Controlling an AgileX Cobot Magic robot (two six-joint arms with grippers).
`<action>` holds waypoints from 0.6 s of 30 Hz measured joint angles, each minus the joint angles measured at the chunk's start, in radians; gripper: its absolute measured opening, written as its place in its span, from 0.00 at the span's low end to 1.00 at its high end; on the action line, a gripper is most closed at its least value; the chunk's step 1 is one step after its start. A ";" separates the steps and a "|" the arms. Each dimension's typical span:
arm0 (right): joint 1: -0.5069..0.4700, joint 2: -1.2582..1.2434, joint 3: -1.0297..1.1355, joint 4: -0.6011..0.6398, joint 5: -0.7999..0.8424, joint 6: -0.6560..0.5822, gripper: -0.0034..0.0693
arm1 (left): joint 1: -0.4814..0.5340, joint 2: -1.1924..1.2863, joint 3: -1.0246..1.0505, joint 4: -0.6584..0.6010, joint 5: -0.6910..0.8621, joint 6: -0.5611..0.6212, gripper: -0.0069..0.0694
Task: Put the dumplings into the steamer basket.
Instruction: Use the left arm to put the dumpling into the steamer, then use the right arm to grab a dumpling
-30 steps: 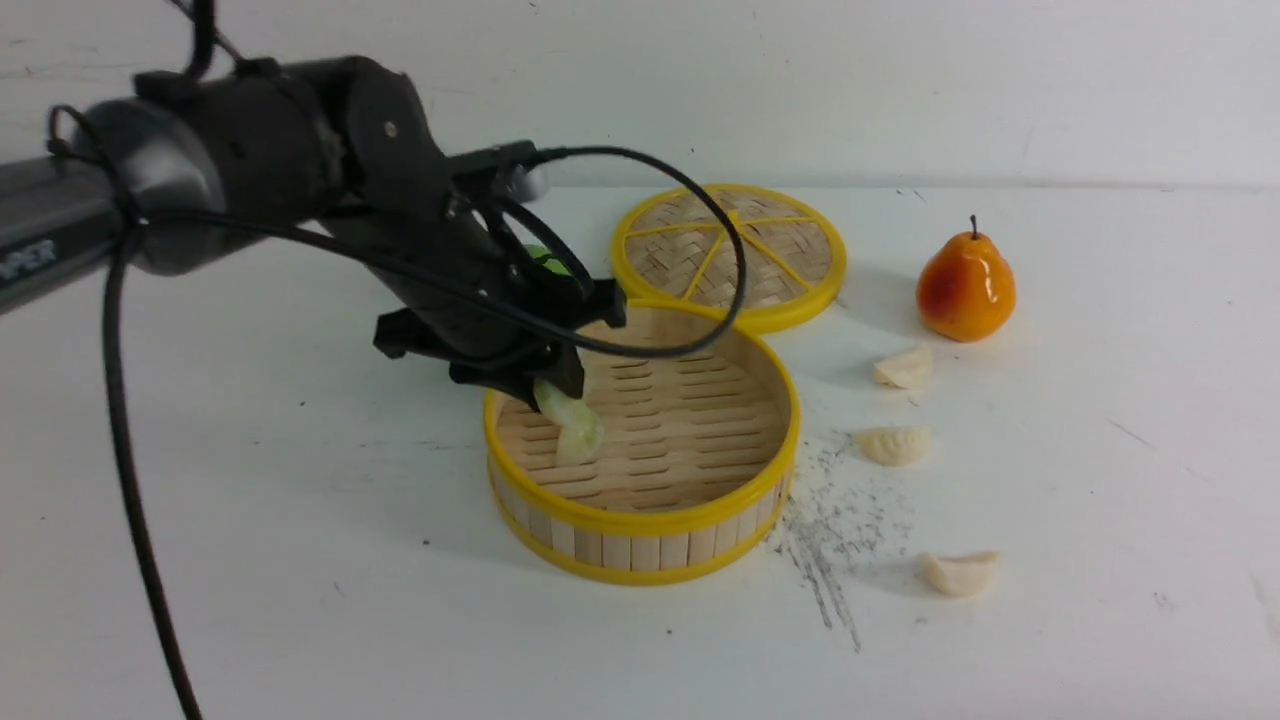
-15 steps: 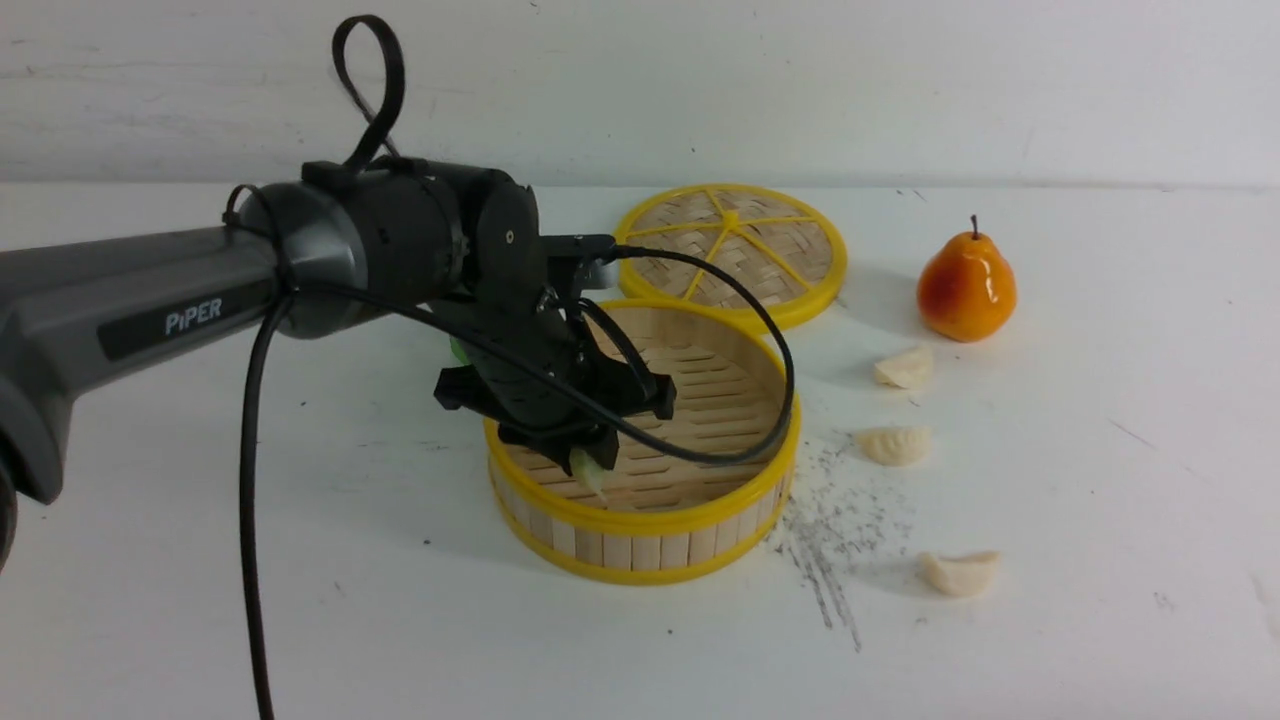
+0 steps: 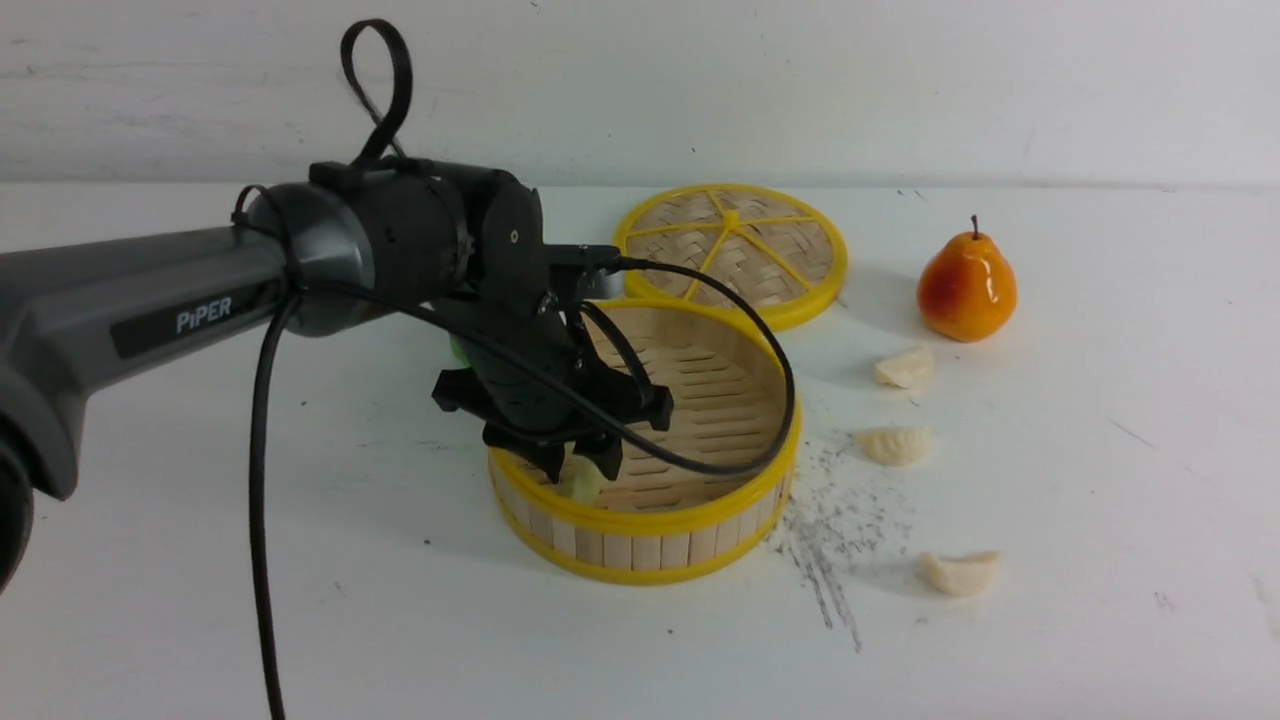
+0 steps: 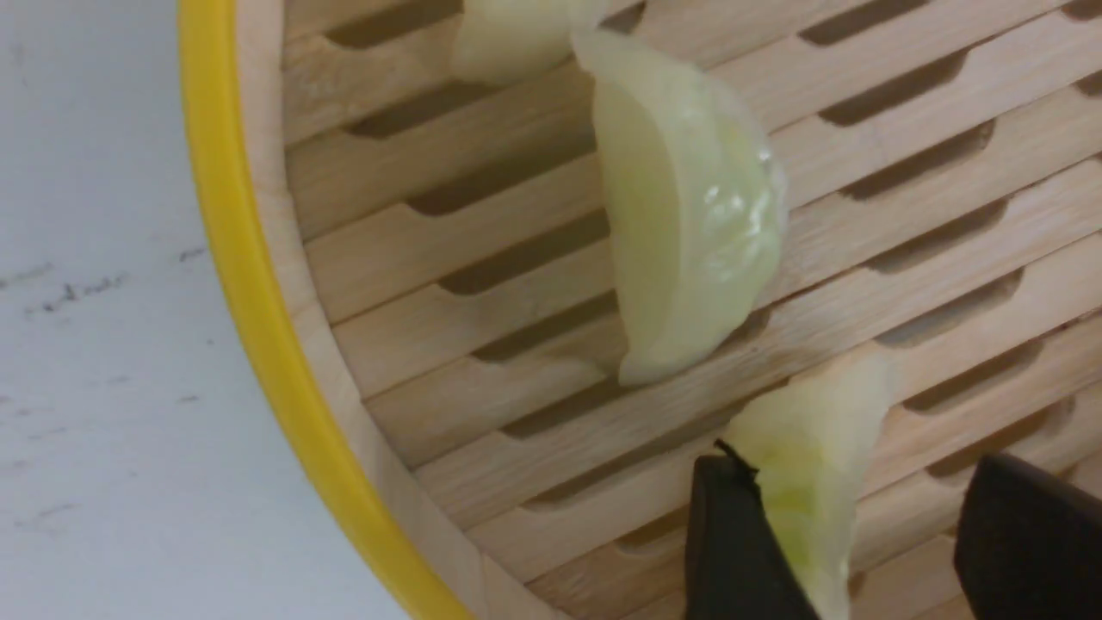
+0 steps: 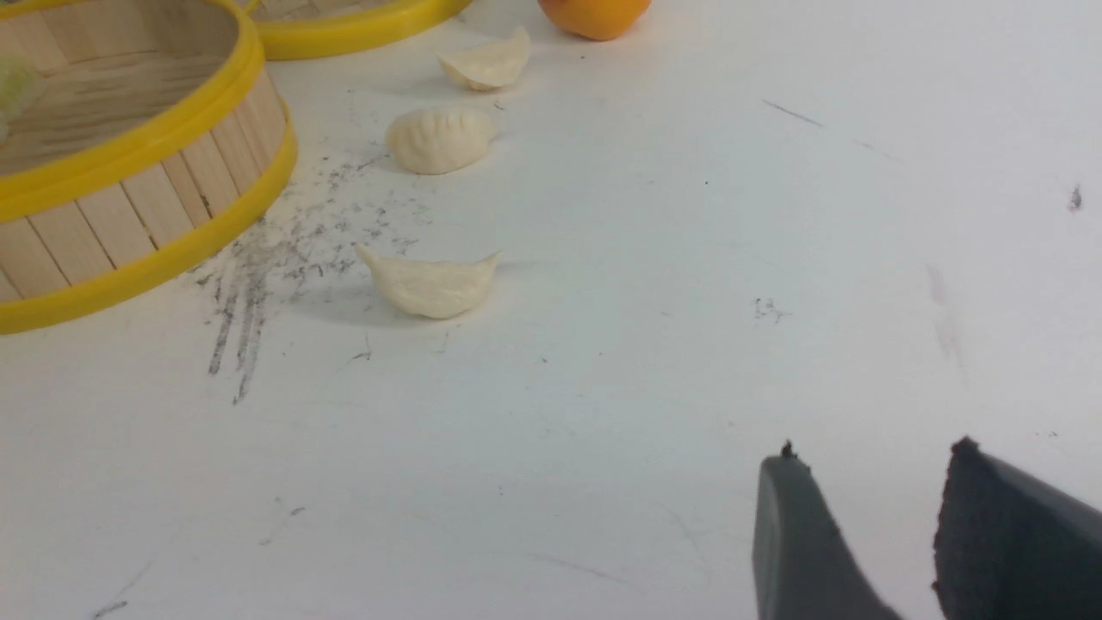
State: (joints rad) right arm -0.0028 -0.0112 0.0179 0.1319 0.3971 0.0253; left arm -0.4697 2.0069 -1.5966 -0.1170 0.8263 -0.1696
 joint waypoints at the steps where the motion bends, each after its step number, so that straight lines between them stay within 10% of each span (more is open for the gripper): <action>1: 0.000 0.000 0.000 0.000 0.000 0.000 0.38 | 0.000 -0.006 -0.012 0.003 0.011 0.000 0.55; 18: 0.000 0.000 0.000 0.000 0.000 0.000 0.38 | 0.000 -0.634 -0.131 0.226 0.035 -0.003 0.07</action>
State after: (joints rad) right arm -0.0028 -0.0112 0.0179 0.1319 0.3971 0.0253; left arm -0.4697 1.3731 -1.7276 0.1094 0.8612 -0.1725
